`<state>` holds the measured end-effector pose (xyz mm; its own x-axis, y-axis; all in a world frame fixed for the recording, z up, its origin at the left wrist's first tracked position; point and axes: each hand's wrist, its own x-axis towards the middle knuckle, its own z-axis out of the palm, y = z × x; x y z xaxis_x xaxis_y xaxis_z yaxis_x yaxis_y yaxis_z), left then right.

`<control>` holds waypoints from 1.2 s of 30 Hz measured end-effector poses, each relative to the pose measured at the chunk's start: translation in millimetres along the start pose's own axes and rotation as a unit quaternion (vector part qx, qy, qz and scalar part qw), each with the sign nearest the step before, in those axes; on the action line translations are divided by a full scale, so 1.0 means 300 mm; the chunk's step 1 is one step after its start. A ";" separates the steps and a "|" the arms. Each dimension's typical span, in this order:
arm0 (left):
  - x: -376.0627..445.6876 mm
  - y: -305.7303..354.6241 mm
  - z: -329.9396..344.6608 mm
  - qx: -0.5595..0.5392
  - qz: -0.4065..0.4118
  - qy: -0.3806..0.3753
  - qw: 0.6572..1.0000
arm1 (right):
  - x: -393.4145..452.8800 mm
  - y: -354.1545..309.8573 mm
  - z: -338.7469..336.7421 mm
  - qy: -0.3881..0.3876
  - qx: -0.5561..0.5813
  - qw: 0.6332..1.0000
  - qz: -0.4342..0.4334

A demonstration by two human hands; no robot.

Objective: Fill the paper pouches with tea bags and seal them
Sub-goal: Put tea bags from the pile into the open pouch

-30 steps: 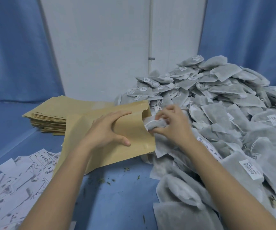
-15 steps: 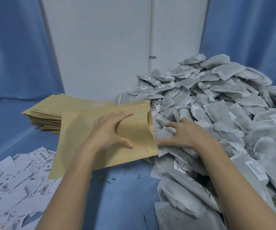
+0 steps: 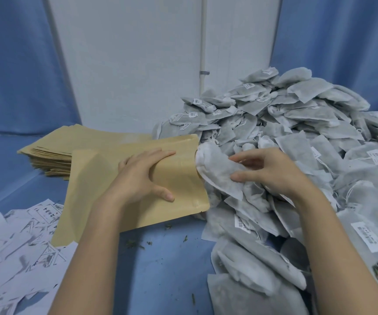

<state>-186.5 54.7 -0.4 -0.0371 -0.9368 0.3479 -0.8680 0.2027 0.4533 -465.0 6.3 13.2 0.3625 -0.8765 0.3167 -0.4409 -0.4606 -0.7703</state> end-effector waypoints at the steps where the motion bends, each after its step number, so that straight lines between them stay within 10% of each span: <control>1: -0.005 0.000 -0.003 0.000 0.002 0.001 1.000 | 0.001 -0.002 -0.001 -0.003 -0.025 1.000 -0.003; 23: -0.035 0.056 -0.049 -0.094 0.088 0.018 0.992 | 0.101 -0.187 0.265 -0.112 -0.259 0.954 -0.099; 29: -0.023 0.046 -0.016 -0.111 0.092 -0.029 0.989 | 0.106 -0.222 0.285 -0.194 -0.278 0.939 0.058; 36: 0.001 0.048 0.024 -0.025 0.057 -0.011 0.998 | 0.076 -0.098 0.106 0.034 -0.403 0.914 0.022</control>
<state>-202.6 55.2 0.3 -0.1459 -0.9128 0.3815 -0.8319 0.3218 0.4520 -417.8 4.2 25.3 0.2899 -0.8905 0.3507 -0.9258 -0.3538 -0.1331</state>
